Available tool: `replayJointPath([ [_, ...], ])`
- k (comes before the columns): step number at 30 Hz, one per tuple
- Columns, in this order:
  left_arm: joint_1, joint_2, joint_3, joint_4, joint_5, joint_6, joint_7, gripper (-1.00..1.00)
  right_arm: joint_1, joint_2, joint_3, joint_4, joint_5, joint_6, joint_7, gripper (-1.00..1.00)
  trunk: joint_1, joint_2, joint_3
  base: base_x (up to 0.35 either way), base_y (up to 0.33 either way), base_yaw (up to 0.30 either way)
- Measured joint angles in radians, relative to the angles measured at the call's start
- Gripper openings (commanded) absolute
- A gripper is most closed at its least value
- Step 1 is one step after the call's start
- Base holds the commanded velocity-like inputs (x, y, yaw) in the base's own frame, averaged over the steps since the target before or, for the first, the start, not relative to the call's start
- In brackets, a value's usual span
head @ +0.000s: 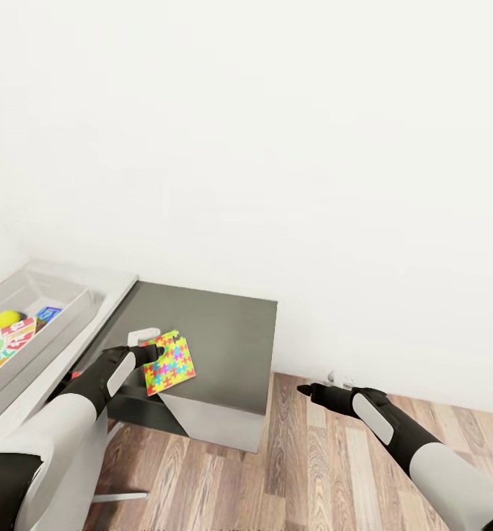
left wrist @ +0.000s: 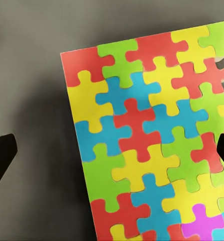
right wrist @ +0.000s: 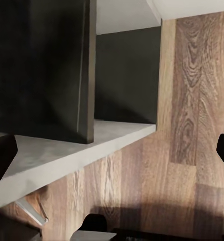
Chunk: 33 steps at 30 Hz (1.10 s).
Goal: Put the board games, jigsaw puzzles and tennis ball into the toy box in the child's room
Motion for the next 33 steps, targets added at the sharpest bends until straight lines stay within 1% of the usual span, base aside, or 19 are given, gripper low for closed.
replayJointPath([
  [10,0.0,0.0,0.0,0.0,0.0,0.001,-0.04,1.0,0.0,0.001,0.0,0.0,0.0,0.0,-0.001,1.0,0.0,0.0,-0.016,0.0,0.0,0.0],
  [17,-0.001,0.0,0.001,-0.001,0.003,0.001,-0.045,1.0,0.0,0.001,0.0,0.001,0.0,0.0,-0.001,1.0,0.0,-0.001,-0.028,0.0,0.0,0.0],
  [28,-0.001,0.0,0.0,-0.035,0.008,0.001,-0.046,1.0,0.0,0.001,0.0,0.0,0.0,0.0,0.0,1.0,0.0,-0.001,-0.045,0.0,0.0,0.0],
  [33,0.0,0.0,0.0,-0.042,0.008,0.001,-0.046,1.0,0.0,0.001,0.001,0.0,0.0,-0.001,0.0,1.0,0.0,-0.001,-0.049,0.0,0.0,0.0],
])
